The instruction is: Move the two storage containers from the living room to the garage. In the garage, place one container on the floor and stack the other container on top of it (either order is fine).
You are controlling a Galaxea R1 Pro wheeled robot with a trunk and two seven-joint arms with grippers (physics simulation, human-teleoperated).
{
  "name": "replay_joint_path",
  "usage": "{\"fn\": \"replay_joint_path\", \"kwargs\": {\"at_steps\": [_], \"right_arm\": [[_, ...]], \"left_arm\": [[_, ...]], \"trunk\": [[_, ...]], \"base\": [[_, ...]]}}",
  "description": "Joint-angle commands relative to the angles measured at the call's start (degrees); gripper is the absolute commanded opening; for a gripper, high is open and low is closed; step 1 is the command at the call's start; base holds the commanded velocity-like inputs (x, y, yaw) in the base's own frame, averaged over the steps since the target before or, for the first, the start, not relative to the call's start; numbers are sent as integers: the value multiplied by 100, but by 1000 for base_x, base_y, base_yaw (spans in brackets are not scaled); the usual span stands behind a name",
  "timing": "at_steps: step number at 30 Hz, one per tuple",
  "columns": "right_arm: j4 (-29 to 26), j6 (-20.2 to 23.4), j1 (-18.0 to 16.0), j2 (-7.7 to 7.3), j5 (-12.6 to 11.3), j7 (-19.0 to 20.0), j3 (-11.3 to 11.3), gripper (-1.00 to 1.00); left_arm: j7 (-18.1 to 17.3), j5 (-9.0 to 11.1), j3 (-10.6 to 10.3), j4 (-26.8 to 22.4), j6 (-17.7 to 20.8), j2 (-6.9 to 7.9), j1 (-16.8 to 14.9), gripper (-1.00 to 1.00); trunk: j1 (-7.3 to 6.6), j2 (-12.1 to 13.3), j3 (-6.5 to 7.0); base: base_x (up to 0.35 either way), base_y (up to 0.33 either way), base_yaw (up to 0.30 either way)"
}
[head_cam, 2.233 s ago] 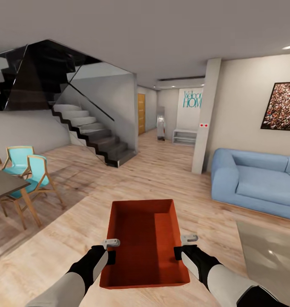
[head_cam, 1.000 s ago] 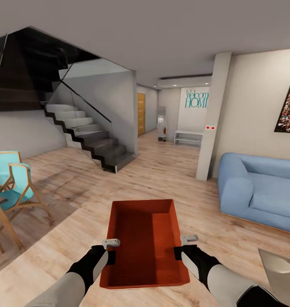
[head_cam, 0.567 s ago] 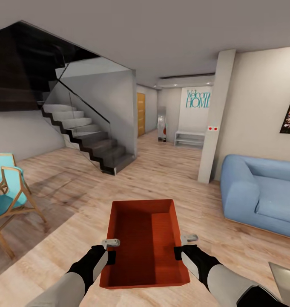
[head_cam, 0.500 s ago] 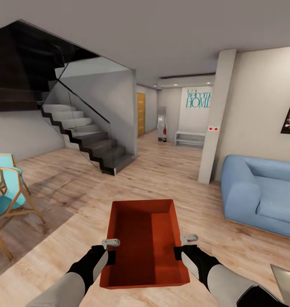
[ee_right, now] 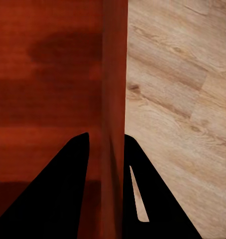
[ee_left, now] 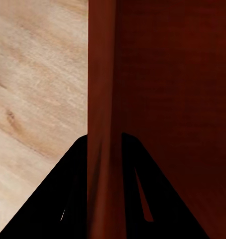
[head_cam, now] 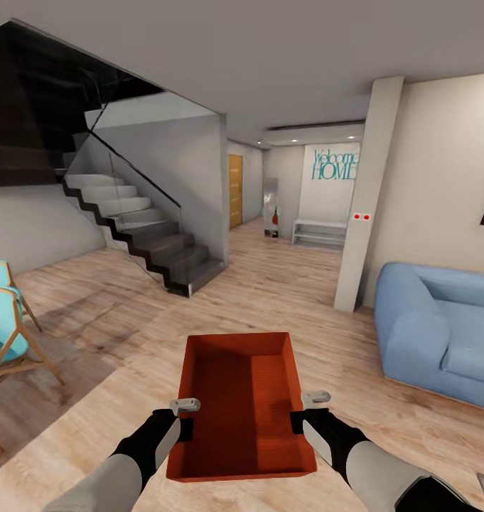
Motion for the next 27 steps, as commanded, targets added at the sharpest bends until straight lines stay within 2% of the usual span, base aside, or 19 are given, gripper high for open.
{"fn": "replay_joint_path", "kwargs": {"at_steps": [1, 27], "right_arm": [[-86, -154, -5, -4, -57, -33, 111, -100], [-86, -154, -5, -4, -57, -33, 111, -100]], "left_arm": [[125, -83, -42, 52, 49, 80, 3, -100], [125, -75, -42, 52, 49, 115, 3, -100]], "trunk": [[5, -5, -3], [5, -5, -3]], "base": [[322, 0, 0], [322, 0, -3]]}}
